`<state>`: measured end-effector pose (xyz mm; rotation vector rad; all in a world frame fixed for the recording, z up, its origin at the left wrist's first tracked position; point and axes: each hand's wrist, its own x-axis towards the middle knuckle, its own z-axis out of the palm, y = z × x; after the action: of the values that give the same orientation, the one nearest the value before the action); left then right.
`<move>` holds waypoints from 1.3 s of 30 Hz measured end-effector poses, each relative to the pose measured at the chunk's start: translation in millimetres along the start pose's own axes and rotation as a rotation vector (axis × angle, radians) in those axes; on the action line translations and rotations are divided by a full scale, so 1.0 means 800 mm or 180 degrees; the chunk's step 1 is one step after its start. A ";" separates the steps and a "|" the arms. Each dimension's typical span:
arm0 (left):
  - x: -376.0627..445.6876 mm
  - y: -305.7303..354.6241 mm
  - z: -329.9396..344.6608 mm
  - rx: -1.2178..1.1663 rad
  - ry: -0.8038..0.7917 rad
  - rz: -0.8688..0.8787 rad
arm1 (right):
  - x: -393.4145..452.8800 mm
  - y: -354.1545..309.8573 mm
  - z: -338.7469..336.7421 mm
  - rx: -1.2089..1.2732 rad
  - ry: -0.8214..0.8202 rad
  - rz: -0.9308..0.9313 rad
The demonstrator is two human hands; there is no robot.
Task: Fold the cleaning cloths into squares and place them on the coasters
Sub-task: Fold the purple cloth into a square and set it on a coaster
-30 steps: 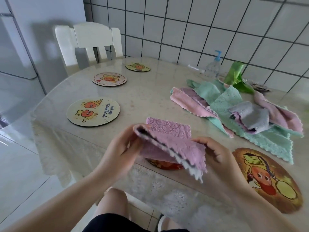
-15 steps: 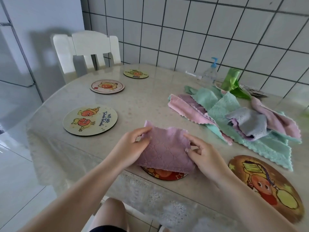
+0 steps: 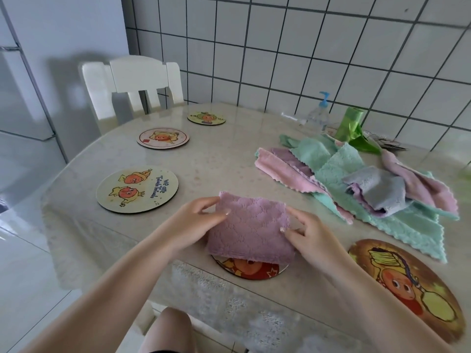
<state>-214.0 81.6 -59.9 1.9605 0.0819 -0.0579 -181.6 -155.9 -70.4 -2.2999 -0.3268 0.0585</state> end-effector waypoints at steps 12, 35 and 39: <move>0.012 -0.004 0.040 0.3106 -0.0250 0.0899 | 0.009 -0.038 0.032 -0.1846 -0.0801 -0.0181; -0.004 -0.037 0.004 0.2070 0.0290 0.1059 | -0.005 0.000 -0.005 -0.1496 -0.0778 -0.0307; -0.003 -0.040 0.006 0.1894 0.0388 0.1229 | -0.004 0.002 -0.003 -0.1407 -0.0679 -0.0388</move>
<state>-219.4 89.5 -91.3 2.5377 -0.2637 0.3255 -183.9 -159.4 -70.6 -2.7102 -0.6426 0.1869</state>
